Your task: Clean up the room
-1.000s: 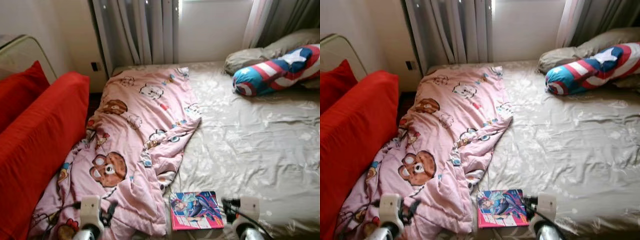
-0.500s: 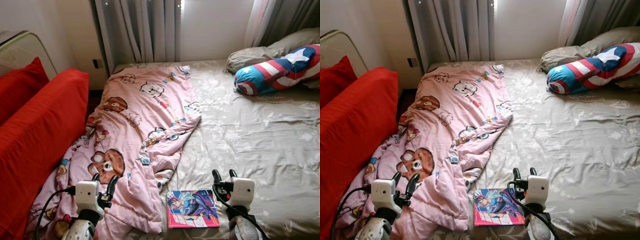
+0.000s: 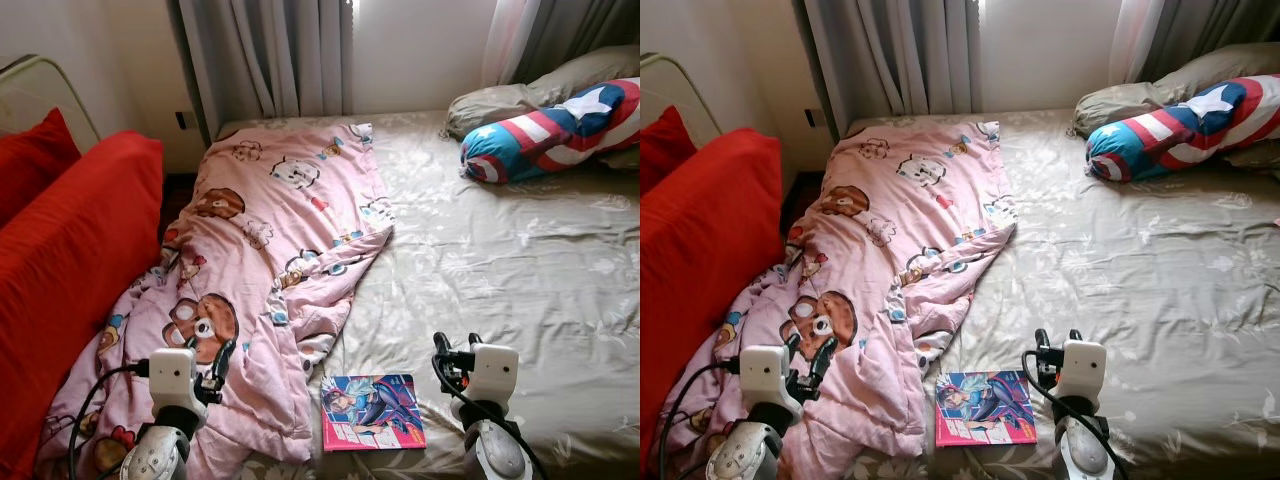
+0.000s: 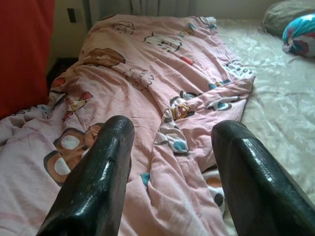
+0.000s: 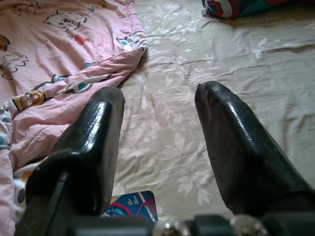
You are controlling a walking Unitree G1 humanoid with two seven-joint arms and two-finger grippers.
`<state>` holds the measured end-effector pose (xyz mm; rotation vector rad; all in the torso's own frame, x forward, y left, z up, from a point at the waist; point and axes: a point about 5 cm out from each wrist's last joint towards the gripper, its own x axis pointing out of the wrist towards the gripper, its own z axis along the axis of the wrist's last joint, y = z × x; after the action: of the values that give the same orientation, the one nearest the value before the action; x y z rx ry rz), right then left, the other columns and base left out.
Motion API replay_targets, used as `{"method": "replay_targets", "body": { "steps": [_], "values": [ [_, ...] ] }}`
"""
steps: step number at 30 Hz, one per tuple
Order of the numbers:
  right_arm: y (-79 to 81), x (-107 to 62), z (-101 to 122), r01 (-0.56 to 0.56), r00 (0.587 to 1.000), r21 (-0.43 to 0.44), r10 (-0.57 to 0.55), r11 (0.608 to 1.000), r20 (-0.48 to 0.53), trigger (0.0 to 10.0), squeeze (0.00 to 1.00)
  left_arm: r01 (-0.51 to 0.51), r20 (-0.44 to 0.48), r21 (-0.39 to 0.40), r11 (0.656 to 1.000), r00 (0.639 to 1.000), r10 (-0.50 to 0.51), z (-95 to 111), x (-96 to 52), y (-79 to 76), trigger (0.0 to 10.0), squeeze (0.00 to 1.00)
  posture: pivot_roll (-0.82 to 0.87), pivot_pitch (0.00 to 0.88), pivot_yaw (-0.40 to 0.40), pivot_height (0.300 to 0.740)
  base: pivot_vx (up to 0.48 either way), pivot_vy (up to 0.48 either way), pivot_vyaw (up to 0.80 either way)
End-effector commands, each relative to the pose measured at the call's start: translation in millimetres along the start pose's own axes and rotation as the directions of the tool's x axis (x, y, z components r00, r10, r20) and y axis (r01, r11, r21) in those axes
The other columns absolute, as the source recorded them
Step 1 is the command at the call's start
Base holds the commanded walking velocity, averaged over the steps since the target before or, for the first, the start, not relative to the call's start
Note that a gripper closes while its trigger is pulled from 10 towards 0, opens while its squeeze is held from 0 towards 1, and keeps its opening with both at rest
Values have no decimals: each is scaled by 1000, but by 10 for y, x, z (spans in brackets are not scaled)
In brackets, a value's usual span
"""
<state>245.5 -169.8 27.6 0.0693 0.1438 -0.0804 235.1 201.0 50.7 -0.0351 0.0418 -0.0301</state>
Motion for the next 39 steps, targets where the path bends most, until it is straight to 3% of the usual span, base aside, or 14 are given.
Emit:
{"method": "replay_targets", "body": {
  "steps": [1, 9, 13, 15, 24, 30, 32, 39],
  "values": [
    [15, 14, 56, -10, 1000, 9, 10, 1000, 24, 10000, 0, -18, 1, -8, 1000, 1000, 18, 35, 24, 41, 10000, 0, -83, 70, 6, 710, 0, 0, 0],
    [14, 37, 16, -9, 1000, 1, 9, 1000, -17, 10000, 0, 4, -14, -18, 1000, 1000, -4, 51, 59, 6, 10000, 0, -90, 87, 6, 710, 0, 0, 0],
    [23, 41, -12, -19, 1000, 2, 19, 1000, -22, 10000, 0, -8, -24, -36, 999, 1000, 7, 33, 65, 37, 10000, 0, -89, 90, 6, 670, 0, 0, 0],
    [16, 39, -10, -20, 1000, 8, 20, 1000, -11, 10000, 0, -19, -26, -46, 999, 1000, 18, 29, 72, 60, 10000, 0, -89, 91, 5, 670, 0, 0, 0],
    [-5, 59, -53, -18, 999, 9, 18, 1000, -26, 10000, 0, -10, -42, -29, 1000, 999, 8, -4, 79, 99, 10000, 0, -90, 94, 7, 670, 0, 0, 0],
    [15, 75, -137, -27, 996, 22, 29, 999, -87, 10000, 0, 2, -46, -26, 1000, 999, -4, -11, 82, 96, 10000, 0, -90, 99, 8, 655, 0, 0, 0],
    [21, 80, -125, -34, 997, 22, 36, 999, -67, 10000, 0, 7, -52, -20, 1000, 999, -8, -25, 83, 100, 10000, 0, -89, 99, 9, 635, 0, 0, 0],
    [12, 81, -160, -24, 997, 37, 27, 999, -69, 10000, 0, 12, -52, -18, 1000, 999, -13, -19, 104, 119, 10000, 0, -87, 101, 12, 635, 0, 0, 0]
  ]
}}
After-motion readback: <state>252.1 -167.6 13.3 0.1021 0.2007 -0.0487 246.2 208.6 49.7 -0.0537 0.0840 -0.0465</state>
